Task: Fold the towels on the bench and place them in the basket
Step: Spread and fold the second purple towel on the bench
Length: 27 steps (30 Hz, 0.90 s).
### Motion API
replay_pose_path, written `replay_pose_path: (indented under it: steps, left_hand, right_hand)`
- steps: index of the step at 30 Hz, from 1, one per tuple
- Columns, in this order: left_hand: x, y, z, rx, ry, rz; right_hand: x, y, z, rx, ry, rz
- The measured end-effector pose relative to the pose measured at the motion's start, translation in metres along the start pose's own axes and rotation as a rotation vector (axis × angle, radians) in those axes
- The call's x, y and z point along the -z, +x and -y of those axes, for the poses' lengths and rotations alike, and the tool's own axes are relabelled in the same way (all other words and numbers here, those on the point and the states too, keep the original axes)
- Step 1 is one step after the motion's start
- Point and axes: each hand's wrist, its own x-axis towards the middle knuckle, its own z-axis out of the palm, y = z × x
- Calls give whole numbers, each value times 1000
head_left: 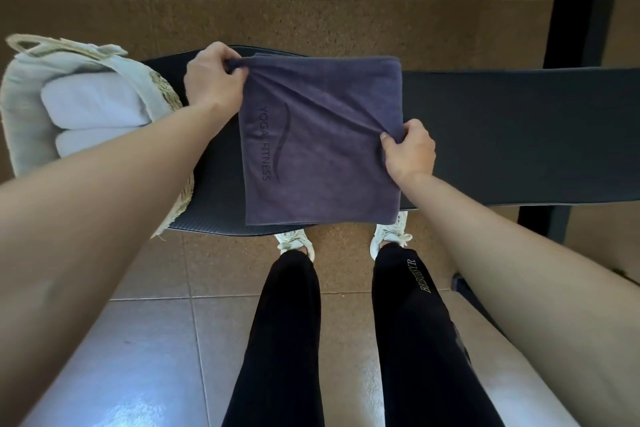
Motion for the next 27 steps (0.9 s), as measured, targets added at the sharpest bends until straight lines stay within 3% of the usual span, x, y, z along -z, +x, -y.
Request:
replay_pose_path:
  steps: [5, 14, 19, 23, 27]
  left_hand:
    - [-3, -20, -1, 250, -163, -114]
    - [-46, -170, 31, 449, -97, 136]
    - [-62, -202, 39, 586, -67, 238]
    - [-64, -206, 45, 647, -286, 232]
    - [-63, -221, 57, 721, -463, 234]
  right_hand:
    - [13, 6, -14, -18, 106, -27]
    - [9, -41, -58, -99, 158, 127]
    - [-1, -60, -84, -153, 145, 209]
    - [5, -60, -92, -227, 213, 217]
    - [13, -63, -100, -308, 110, 197]
